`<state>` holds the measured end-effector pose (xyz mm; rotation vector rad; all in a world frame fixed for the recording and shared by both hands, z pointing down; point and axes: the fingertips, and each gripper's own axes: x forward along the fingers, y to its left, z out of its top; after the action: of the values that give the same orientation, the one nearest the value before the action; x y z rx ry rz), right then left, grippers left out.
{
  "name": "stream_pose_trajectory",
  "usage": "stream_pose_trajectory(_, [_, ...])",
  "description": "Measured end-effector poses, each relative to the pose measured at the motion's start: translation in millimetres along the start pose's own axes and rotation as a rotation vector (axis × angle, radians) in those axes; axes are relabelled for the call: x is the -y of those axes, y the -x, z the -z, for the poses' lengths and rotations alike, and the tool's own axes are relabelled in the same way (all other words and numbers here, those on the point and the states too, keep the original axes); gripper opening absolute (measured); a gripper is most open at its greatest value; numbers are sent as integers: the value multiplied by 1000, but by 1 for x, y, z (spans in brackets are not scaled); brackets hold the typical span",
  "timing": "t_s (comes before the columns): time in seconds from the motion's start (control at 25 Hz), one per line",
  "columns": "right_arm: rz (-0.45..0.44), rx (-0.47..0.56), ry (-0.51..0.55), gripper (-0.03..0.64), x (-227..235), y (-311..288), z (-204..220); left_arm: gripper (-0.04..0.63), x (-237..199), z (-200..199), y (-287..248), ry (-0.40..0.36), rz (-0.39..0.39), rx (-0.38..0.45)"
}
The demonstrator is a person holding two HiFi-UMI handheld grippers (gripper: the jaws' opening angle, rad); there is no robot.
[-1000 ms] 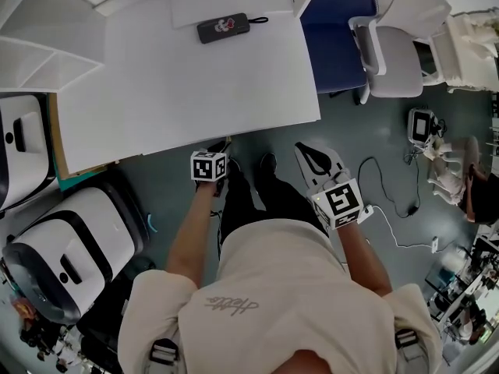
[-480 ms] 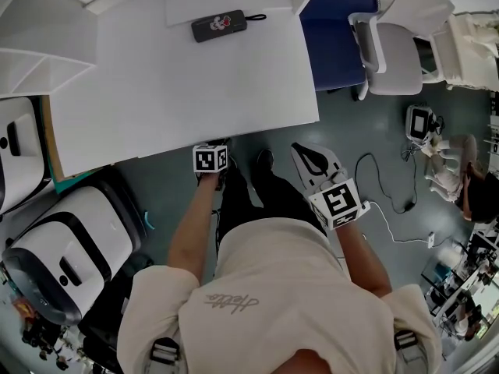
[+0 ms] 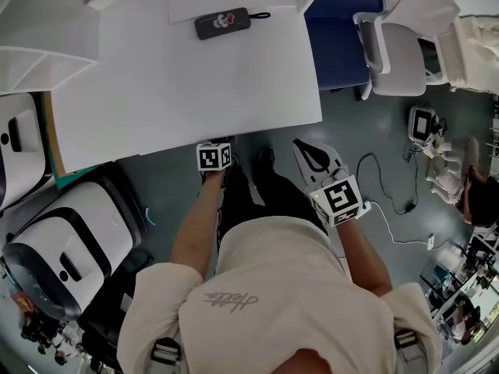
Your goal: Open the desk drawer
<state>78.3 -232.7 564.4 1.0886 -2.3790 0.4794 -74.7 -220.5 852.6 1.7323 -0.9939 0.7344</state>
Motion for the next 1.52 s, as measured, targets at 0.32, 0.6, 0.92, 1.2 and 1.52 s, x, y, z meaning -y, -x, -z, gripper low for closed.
stream_pose_trajectory(0.32, [-30, 11, 6, 2, -9, -2, 1, 95, -3, 2, -1, 20, -57, 25])
stream_pose_trajectory(0.6, [-43, 12, 17, 2, -11, 7, 5, 95, 2, 10, 5, 7, -50, -12])
stream_pose_trajectory(0.92, [-51, 24, 14, 2, -16, 18, 12, 95, 8, 33, 10, -1, -59, -25])
stream_pose_trajectory(1.2, [-71, 30, 23, 2, -21, 32, 23, 95, 15, 54, 15, 3, -74, -43])
stream_pose_trajectory(1.52, [-123, 31, 39, 2, -28, 45, 38, 95, 22, 79, 20, -4, -85, -63])
